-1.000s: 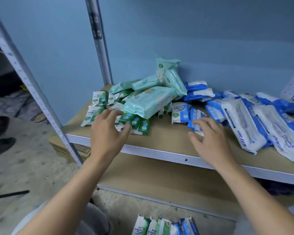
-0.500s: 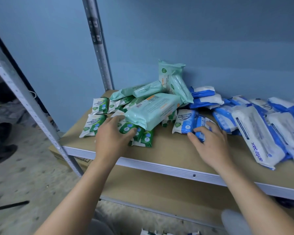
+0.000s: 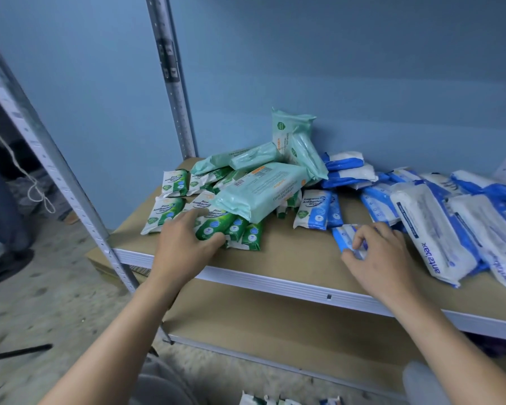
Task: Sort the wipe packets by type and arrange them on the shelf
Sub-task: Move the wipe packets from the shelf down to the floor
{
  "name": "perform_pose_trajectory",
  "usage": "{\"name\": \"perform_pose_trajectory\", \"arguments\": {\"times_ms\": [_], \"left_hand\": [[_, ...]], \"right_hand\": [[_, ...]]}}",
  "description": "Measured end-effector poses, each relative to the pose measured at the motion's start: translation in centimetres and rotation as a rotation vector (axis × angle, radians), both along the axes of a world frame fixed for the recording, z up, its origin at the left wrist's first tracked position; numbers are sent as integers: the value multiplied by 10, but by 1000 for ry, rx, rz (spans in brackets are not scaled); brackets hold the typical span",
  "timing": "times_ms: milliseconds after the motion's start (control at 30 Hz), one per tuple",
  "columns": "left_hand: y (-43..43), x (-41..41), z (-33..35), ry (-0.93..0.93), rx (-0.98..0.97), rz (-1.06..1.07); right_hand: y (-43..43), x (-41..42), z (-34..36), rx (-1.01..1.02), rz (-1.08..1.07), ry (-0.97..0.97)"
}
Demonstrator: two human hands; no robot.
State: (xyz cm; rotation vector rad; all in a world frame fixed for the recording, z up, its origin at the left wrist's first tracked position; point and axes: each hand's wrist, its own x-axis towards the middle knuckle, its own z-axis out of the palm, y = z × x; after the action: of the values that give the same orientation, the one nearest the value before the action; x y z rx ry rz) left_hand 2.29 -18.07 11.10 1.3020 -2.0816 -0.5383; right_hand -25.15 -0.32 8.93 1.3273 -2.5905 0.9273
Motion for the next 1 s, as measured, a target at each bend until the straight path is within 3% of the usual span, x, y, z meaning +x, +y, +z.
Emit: {"name": "perform_pose_trajectory", "arguments": {"times_ms": [267,433,733,867,1000], "left_hand": [[16,-2,-13,116,-96,22],[39,17,-21,115,-47,60],[106,49,-59,76,-25,-79],[139,54,-96,84,51,-179],[164,52,-134,54,132,-225]], "right_hand": [[16,12,-3,175,-15,20],[40,24,-1,221,19,50],[99,59,-22,18,157,200],[118,81,-48,-96,175,151],[131,102,-96,-50,225,65]]}}
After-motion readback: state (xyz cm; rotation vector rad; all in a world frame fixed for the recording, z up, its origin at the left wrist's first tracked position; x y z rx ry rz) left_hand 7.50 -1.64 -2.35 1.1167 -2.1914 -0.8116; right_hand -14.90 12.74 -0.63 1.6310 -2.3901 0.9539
